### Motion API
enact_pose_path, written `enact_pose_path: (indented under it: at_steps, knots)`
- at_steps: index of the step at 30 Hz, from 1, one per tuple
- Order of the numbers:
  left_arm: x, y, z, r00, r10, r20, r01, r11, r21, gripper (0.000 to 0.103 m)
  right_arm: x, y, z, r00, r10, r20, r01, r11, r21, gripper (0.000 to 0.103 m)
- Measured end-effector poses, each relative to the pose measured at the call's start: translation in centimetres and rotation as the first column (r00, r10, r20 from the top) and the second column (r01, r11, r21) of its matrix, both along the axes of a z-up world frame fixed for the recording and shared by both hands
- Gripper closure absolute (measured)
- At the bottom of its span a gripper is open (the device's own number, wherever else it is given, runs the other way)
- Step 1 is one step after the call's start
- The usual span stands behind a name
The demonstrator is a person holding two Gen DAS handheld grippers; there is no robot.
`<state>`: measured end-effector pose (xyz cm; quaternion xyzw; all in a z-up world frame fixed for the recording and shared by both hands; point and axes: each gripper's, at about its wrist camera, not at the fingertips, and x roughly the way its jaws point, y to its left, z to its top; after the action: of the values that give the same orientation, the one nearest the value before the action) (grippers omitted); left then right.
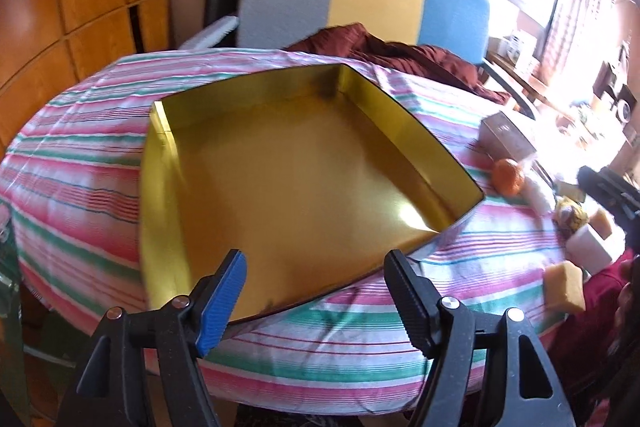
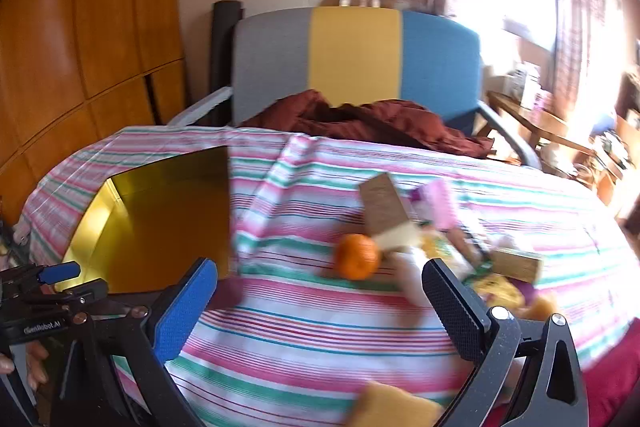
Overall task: Organize objects
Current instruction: 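Move both tools from the gold tray toward the yellow sponge, then grasp the yellow sponge with the left tool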
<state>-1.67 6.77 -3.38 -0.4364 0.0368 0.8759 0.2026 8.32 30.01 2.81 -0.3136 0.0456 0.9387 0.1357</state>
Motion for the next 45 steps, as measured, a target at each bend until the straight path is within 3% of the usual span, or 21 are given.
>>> enact_pose_path:
  at_steps: [4,7,8,12,13,16,22,25,28,34,37,42,45]
  knots:
    - [0.2,2.9,0.0,0.991,-0.135,0.005,0.135,0.991,0.008,0.031,3.8,5.2,1.3,0.993,-0.112,0.028,0.112,0.994,0.004,0.000]
    - [1.3,6.3,0.3,0.951,-0.309,-0.006,0.309,0.951,0.026,0.031,6.9,9.1,1.7,0.974,-0.219,0.053,0.219,0.976,0.005,0.000]
    - [1.9,7.7,0.4,0.926,-0.376,-0.019,0.377,0.926,0.026,0.031,7.7,10.1,1.7,0.968,-0.243,0.059,0.244,0.970,0.003,0.000]
    - [5.2,13.0,1.0,0.778,-0.623,-0.086,0.625,0.781,-0.006,0.026,10.6,13.5,1.6,0.937,-0.337,0.091,0.339,0.941,-0.014,0.000]
    - [6.0,14.3,1.0,0.734,-0.672,-0.101,0.673,0.739,-0.024,0.020,11.0,13.8,1.7,0.934,-0.344,0.096,0.347,0.938,-0.018,0.000]
    - [8.2,18.1,0.8,0.600,-0.794,-0.094,0.794,0.606,-0.055,0.018,11.6,14.3,1.7,0.932,-0.346,0.111,0.350,0.936,-0.021,0.000]
    - [10.9,22.7,-0.5,0.431,-0.901,-0.047,0.897,0.433,-0.085,0.016,11.8,14.6,0.8,0.942,-0.296,0.159,0.306,0.951,-0.041,0.000]
    - [11.4,24.2,-2.1,0.368,-0.930,-0.012,0.923,0.367,-0.114,0.016,11.7,15.1,0.2,0.945,-0.271,0.182,0.285,0.957,-0.055,0.000]
    - [11.4,25.2,-3.2,0.347,-0.938,0.021,0.931,0.341,-0.131,0.016,11.1,16.0,-0.3,0.950,-0.241,0.198,0.265,0.958,-0.108,0.000]
    - [10.8,26.0,-4.6,0.350,-0.935,0.055,0.935,0.344,-0.088,0.016,7.8,18.4,-2.0,0.945,-0.178,0.275,0.237,0.951,-0.199,0.000]
    - [10.8,25.7,-5.1,0.334,-0.940,0.068,0.942,0.331,-0.049,0.027,6.0,19.9,-3.1,0.931,-0.147,0.335,0.224,0.953,-0.205,0.000]
    - [10.2,24.5,-5.1,0.363,-0.929,0.064,0.931,0.365,0.014,0.035,3.6,22.8,-5.2,0.891,-0.087,0.446,0.218,0.943,-0.253,0.000]
    - [9.7,23.5,-5.0,0.398,-0.916,0.060,0.916,0.400,0.040,0.036,2.5,23.9,-6.6,0.863,-0.056,0.503,0.225,0.933,-0.282,0.000]
